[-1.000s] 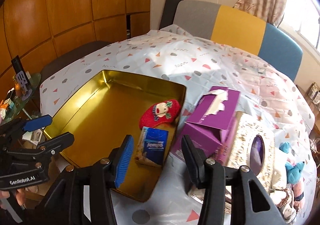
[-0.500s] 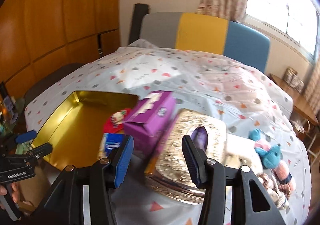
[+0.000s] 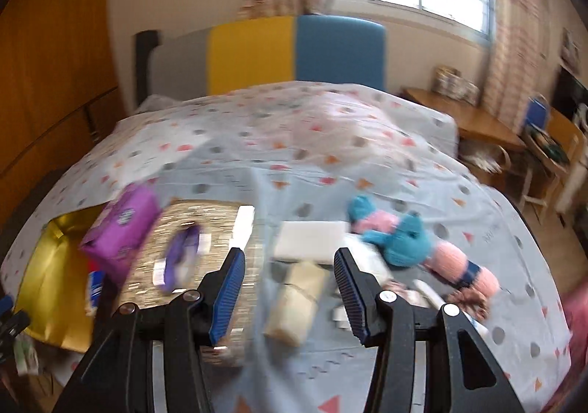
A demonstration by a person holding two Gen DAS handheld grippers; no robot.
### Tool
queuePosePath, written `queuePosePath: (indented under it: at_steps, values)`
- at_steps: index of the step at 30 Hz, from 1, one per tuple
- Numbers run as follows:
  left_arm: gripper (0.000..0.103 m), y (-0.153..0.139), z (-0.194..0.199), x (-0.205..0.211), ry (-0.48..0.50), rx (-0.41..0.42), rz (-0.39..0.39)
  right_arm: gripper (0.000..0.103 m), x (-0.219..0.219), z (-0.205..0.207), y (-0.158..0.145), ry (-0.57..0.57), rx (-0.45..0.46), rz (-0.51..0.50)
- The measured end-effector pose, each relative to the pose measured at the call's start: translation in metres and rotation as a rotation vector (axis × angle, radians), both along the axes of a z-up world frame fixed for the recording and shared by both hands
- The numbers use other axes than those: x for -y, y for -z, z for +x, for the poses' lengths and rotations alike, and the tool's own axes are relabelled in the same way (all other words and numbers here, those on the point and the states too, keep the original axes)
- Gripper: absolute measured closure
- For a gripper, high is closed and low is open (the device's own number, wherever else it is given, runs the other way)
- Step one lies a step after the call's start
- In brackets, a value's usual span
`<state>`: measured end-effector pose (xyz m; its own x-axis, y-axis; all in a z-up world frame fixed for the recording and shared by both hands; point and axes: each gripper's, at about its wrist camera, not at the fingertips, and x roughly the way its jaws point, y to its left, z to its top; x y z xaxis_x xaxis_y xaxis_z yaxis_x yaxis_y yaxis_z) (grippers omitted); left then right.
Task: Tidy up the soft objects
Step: 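Move both tools back to the pile and grasp the white sponge with the left gripper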
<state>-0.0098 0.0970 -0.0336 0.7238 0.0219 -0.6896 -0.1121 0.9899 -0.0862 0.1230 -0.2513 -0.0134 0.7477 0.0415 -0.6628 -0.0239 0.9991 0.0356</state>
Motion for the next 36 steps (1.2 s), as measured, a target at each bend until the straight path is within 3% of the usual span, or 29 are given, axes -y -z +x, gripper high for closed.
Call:
queuePosePath:
  at_steps: [7, 11, 19, 29, 33, 36]
  values:
    - [0.024, -0.017, 0.007, 0.024, 0.103, 0.038, 0.012, 0.049, 0.092, 0.016, 0.045, 0.263, -0.102, 0.059]
    - [0.024, -0.028, 0.017, 0.047, 0.184, 0.049, 0.013, 0.049, 0.128, 0.015, 0.064, 0.370, -0.178, 0.208]
    - [0.024, -0.052, 0.046, 0.104, 0.362, 0.082, 0.057, 0.049, 0.132, 0.010, 0.074, 0.376, -0.234, 0.257]
    - [0.023, -0.070, 0.102, 0.178, 0.529, 0.041, 0.090, 0.049, 0.140, 0.014, 0.080, 0.398, -0.260, 0.319]
    - [0.014, -0.068, 0.122, 0.216, 0.604, 0.015, 0.178, 0.049, 0.145, 0.013, 0.081, 0.413, -0.258, 0.345]
    - [0.013, -0.063, 0.136, 0.250, 0.682, 0.012, 0.292, 0.049, 0.148, 0.012, 0.081, 0.421, -0.256, 0.367]
